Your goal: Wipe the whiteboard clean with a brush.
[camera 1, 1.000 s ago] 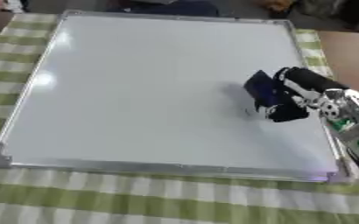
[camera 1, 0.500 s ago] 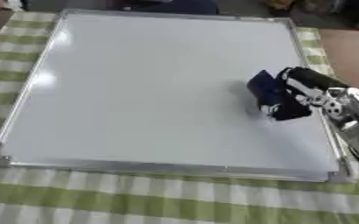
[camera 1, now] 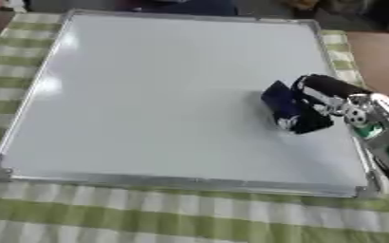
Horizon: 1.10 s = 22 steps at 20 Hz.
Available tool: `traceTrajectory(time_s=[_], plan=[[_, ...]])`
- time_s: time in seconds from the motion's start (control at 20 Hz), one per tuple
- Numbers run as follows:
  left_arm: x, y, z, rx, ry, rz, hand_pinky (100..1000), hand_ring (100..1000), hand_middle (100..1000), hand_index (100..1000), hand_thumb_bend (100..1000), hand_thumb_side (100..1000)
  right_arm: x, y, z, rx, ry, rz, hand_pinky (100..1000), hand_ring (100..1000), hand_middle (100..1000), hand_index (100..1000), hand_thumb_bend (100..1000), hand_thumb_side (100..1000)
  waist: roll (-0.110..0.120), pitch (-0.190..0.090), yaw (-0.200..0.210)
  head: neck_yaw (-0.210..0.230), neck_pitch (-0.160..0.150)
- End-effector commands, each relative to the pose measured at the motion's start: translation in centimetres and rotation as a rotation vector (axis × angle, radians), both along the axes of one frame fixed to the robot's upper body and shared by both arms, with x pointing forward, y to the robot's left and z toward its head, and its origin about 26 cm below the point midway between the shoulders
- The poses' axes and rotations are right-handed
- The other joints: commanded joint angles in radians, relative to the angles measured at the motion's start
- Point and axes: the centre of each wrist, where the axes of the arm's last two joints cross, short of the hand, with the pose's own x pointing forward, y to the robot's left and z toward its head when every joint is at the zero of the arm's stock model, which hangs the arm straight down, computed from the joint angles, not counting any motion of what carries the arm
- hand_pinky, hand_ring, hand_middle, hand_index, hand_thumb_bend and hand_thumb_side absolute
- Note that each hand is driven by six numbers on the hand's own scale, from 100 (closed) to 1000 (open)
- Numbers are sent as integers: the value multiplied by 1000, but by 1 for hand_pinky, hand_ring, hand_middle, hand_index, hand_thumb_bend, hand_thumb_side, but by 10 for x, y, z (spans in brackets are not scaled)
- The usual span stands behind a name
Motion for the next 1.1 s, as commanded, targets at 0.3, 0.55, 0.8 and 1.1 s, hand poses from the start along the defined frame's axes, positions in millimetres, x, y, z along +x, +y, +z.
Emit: traceTrajectory(time_s=[0.3,0.55,0.8,1.1], plan=[[-2,-1,8,12,-28,-18,633,765,760,689,195,1000,7,-7,2,-78,9,-11,586,685,479,383,161,438,1,-18,6,-7,-16],[-2,-1,8,12,-29,-20,633,765,761,689,192,1000,10,-8,-5,-95,28,-9,587,689,466,479,146,438,3,-17,8,-8,-18],[-2,-1,8,11,-28,-19,633,766,761,690,191,1000,11,-9,-8,-115,51,-2,590,698,467,533,131,454,4,-17,9,-11,-20],[-2,-1,8,12,-27,-20,633,766,762,689,188,1000,12,-11,-12,-141,94,14,598,711,466,605,100,474,4,-17,9,-10,-21]])
